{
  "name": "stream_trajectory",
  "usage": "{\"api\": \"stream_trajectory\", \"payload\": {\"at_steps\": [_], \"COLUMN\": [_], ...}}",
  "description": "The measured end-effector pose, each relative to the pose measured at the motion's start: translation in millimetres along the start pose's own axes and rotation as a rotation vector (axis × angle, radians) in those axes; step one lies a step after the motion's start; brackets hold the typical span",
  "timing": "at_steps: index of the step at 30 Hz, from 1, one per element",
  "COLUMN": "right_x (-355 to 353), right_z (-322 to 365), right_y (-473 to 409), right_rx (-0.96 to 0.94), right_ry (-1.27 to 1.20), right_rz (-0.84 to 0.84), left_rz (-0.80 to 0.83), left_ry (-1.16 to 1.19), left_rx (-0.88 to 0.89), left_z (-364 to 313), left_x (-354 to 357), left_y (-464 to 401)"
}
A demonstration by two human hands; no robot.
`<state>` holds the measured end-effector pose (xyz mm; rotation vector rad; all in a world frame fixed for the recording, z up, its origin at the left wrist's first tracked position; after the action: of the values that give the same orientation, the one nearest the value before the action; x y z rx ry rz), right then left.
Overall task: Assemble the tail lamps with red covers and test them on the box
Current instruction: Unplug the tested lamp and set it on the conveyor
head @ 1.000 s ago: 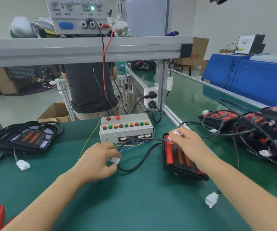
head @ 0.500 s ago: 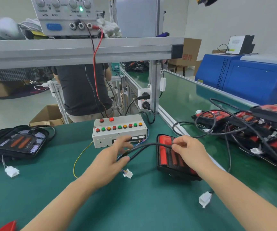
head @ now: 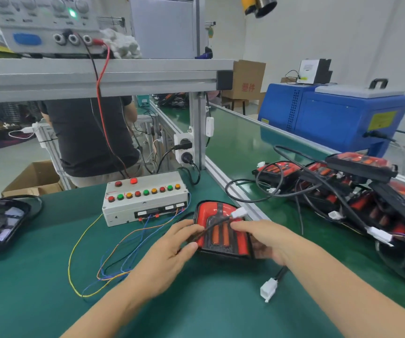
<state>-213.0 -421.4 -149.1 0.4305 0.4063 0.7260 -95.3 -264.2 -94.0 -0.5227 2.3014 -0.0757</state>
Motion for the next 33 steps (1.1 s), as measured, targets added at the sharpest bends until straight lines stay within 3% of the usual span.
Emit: {"api": "stream_trajectory", "payload": {"at_steps": [3, 6, 9, 15, 21, 24, 27, 33], "right_x": [18, 38, 34, 29, -3, -18, -29, -67], "right_z": [6, 12, 11, 17, 37, 44, 57, 99], "right_y": [6, 7, -1, -4, -9, -11, -16, -41], "right_rx": [-0.026, -0.037, -0.059, -0.101, -0.135, -0.154, -0.210, -0.345], "right_ry": [-0.046, -0.071, -0.106, -0.179, -0.304, -0.465, -0.633, -0.740], "right_rz": [0.045, 0.110, 0.040, 0.156, 0.119, 0.099, 0.055, -0.197], "left_rz": [0.011, -0.002, 0.001, -0.051, -0.451, -0.362, -0.243, -0.276], "left_ry": [-0.012, -0.118, -0.219, -0.092, -0.068, -0.148, -0.495, -0.660], "left_rx": [-0.043, 0.022, 0.055, 0.066, 0.049, -0.069, 0.086, 0.218], "left_z": [7, -1, -7, -15, 0, 28, 21, 18], "left_x": [3, 8, 10, -3, -46, -40, -23, -9], "left_y": [4, 12, 14, 15, 27, 28, 26, 28]}}
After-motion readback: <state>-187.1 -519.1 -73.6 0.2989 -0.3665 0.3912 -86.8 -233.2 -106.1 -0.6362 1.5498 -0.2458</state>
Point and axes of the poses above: each hand's wrist, its own y-axis away from the middle knuckle, its own x-axis out of the palm, z = x × y, the point moved 10 cm from there along -y, towards the middle knuckle
